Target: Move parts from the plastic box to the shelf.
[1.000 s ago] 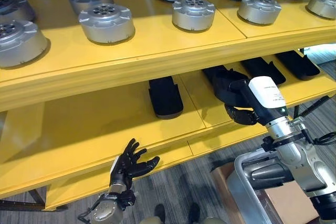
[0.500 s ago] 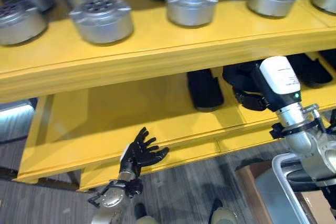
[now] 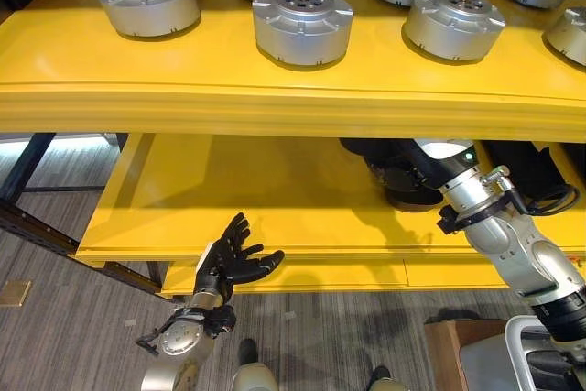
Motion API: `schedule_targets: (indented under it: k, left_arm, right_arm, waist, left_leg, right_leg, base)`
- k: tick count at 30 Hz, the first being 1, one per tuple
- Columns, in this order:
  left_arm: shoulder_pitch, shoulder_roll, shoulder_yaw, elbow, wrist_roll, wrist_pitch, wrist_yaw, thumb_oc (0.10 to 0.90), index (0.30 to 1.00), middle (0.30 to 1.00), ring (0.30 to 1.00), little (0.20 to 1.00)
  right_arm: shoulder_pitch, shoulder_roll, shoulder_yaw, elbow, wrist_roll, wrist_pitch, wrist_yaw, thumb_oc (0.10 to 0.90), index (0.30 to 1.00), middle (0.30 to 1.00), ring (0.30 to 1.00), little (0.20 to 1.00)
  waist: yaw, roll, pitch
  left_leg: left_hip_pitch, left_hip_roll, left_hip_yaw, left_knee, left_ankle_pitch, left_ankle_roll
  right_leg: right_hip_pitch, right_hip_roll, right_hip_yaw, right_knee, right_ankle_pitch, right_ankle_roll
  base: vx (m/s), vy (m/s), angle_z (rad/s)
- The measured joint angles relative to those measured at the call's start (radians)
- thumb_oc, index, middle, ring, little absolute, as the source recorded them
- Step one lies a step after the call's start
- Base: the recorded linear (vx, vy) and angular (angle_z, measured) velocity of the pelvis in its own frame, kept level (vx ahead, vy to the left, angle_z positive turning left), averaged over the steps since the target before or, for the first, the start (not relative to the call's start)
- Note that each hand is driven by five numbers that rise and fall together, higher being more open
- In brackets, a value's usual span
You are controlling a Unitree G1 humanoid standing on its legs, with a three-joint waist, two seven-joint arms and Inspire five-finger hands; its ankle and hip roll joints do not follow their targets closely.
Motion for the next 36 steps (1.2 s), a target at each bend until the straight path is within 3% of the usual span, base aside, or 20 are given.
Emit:
schedule_targets:
  k: [7,9,14,16,20,29,35,36]
  left_arm:
    - [0.017,0.0,0.001,-0.008,-0.001,0.0,-0.003,0.9,1.0,1.0,1.0,1.0]
    - [0.017,0.0,0.0,-0.01,-0.019,0.0,-0.003,0.9,1.0,1.0,1.0,1.0]
    - [0.018,0.0,-0.008,-0.016,-0.036,-0.002,-0.003,0.9,1.0,1.0,1.0,1.0]
    - [0.02,0.0,-0.008,-0.018,-0.036,-0.003,-0.003,0.9,1.0,1.0,1.0,1.0]
    - [0.022,0.001,-0.005,-0.018,-0.037,-0.004,-0.002,0.9,1.0,1.0,1.0,1.0]
    - [0.037,0.002,0.006,-0.013,-0.038,-0.009,0.005,0.9,1.0,1.0,1.0,1.0]
    - [0.03,0.008,0.001,-0.009,-0.039,-0.019,0.005,0.9,1.0,1.0,1.0,1.0]
    - [0.017,0.015,0.002,-0.009,-0.04,-0.032,0.008,0.9,1.0,1.0,1.0,1.0]
  right_arm:
    - [-0.097,-0.043,0.109,0.045,-0.011,-0.001,0.029,0.4,0.3,0.3,0.3,0.3]
    - [-0.193,-0.054,0.202,0.095,-0.022,-0.003,0.043,0.4,0.3,0.3,0.3,0.3]
    - [-0.278,-0.041,0.269,0.155,-0.021,-0.005,0.049,0.4,0.3,0.3,0.3,0.3]
    - [-0.288,-0.027,0.275,0.16,-0.025,-0.002,0.05,0.4,0.3,0.3,0.3,0.3]
    - [-0.297,0.079,0.283,0.228,-0.039,0.0,0.048,0.4,0.3,0.3,0.3,0.3]
    - [-0.324,0.147,0.306,0.396,-0.039,0.055,0.047,0.4,0.3,0.3,0.3,0.3]
    - [-0.34,0.179,0.303,0.488,-0.037,0.088,0.029,0.4,0.3,0.3,0.3,0.3]
    - [-0.361,0.177,0.301,0.514,-0.037,0.093,0.018,0.4,0.3,0.3,0.3,0.3]
  waist:
    - [0.013,-0.024,-0.012]
    - [0.016,-0.025,-0.012]
    - [0.033,-0.026,-0.012]
    - [0.054,-0.027,-0.012]
    - [0.068,-0.028,-0.011]
    - [0.116,-0.029,-0.009]
    - [0.116,-0.008,0.019]
    - [0.123,0.005,0.046]
  left_leg:
    - [0.009,0.007,0.007,0.0,-0.003,0.006]
    - [0.009,0.01,0.008,0.002,-0.003,0.005]
    - [-0.007,0.011,-0.003,0.01,-0.003,0.005]
    - [-0.014,0.01,-0.009,0.012,-0.002,0.003]
    - [-0.028,0.009,-0.016,0.021,-0.001,0.002]
    - [-0.062,0.002,-0.04,0.036,-0.003,0.004]
    - [-0.112,0.001,-0.061,0.103,-0.024,0.006]
    - [-0.142,0.004,-0.068,0.15,-0.038,0.007]
  right_leg:
    - [0.002,0.006,0.006,0.001,0.0,0.0]
    - [0.002,0.007,0.01,0.001,0.0,0.0]
    - [-0.002,0.009,0.001,0.001,0.0,0.0]
    - [-0.003,0.009,-0.007,0.002,0.0,0.0]
    - [-0.004,0.008,-0.015,0.002,-0.001,-0.001]
    - [-0.01,0.004,-0.035,0.002,-0.002,-0.002]
    - [-0.036,-0.006,-0.044,0.045,-0.018,-0.004]
    - [-0.062,-0.015,-0.042,0.095,-0.036,-0.001]
  base:
    - [0.01,-0.009,-0.03]
    - [0.0,-0.01,-0.02]
    - [0.0,-0.003,0.06]
    - [-0.01,0.001,0.05]
    - [0.0,0.01,0.06]
    - [-0.01,0.014,0.08]
    - [-0.08,0.015,0.07]
    - [-0.17,0.025,0.05]
